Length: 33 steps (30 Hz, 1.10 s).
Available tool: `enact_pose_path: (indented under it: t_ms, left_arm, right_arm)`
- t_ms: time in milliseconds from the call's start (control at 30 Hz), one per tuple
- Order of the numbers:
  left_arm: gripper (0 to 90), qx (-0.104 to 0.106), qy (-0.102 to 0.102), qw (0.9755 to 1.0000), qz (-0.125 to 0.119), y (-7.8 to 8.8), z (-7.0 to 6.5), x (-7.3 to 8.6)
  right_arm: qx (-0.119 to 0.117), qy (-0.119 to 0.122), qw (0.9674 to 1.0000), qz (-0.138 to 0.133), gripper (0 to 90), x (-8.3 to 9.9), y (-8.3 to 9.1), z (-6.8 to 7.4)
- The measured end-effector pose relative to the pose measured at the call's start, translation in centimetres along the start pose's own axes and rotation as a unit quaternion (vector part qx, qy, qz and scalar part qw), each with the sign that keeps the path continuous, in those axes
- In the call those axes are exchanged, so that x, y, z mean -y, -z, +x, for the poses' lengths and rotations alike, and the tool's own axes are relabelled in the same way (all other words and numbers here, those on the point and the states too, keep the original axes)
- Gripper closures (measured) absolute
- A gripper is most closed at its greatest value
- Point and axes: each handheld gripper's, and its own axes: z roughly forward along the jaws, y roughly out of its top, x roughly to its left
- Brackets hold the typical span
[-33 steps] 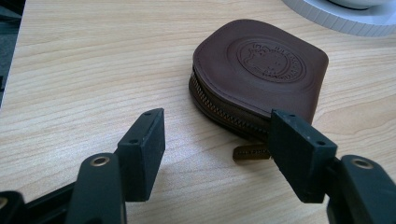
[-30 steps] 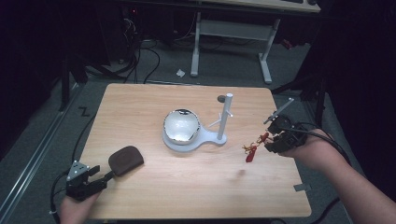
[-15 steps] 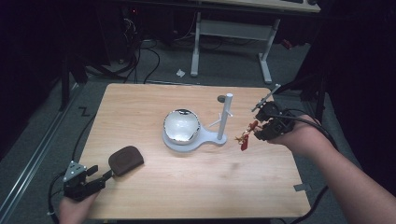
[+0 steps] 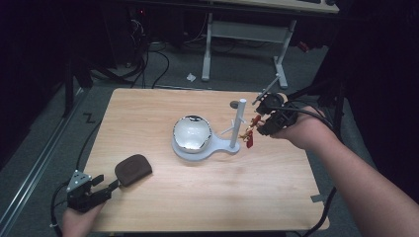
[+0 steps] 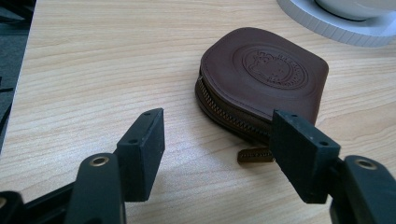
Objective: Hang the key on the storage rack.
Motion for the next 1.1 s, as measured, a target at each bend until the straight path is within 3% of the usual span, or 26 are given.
enact_pose_path:
  t_ms: [533,867,1100]
  left_arm:
    - [36.4,0.001,-0.001,1.0,0.0,0.0,0.0,0.0]
    - [36.8,0.001,-0.002,1.0,0.002,-0.1,-0.1,0.0]
    - [36.9,0.001,-0.002,1.0,0.002,-0.1,-0.1,0.0]
  right_arm:
    - [0.012,-0.005,0.9999,-0.01,67.4,-1.7,-0.2,-0.8]
    - [0.012,-0.022,0.9997,-0.005,67.4,-0.7,-1.1,-1.6]
    - [0.001,-0.04,0.9992,-0.003,67.4,0.6,-2.7,-1.8]
